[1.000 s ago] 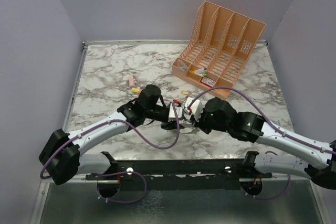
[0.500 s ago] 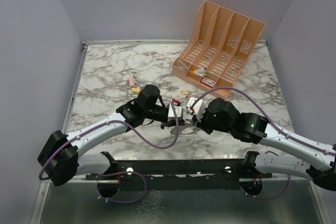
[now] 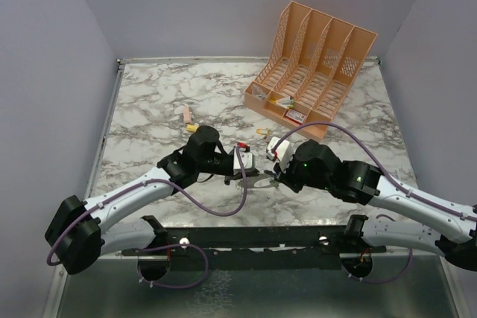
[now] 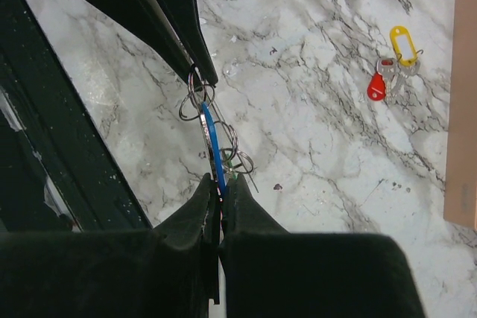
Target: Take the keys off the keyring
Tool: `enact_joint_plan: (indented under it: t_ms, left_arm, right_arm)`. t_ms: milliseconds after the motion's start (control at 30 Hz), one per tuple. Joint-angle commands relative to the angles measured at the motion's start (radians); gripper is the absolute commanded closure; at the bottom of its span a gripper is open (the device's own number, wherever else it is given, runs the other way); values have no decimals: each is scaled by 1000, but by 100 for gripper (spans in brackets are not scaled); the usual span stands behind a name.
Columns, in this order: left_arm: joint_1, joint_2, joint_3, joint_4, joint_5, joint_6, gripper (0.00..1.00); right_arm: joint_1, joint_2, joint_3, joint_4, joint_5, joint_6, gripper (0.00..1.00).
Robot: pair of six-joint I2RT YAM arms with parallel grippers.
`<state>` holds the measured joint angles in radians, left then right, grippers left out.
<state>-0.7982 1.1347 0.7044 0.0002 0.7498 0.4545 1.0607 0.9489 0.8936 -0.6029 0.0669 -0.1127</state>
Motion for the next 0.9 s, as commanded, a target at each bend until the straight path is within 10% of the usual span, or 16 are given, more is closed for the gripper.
enact_joint_plan:
  t_ms: [0,867]
  left_arm:
    - [4,-55,-43,60,-67,-35,100]
    - [8,-160,-165,396,-166,-377,100]
  right_arm:
    - [4,-2,8,-18,1,92,100]
    - [4,38,-86,94,30,272,100]
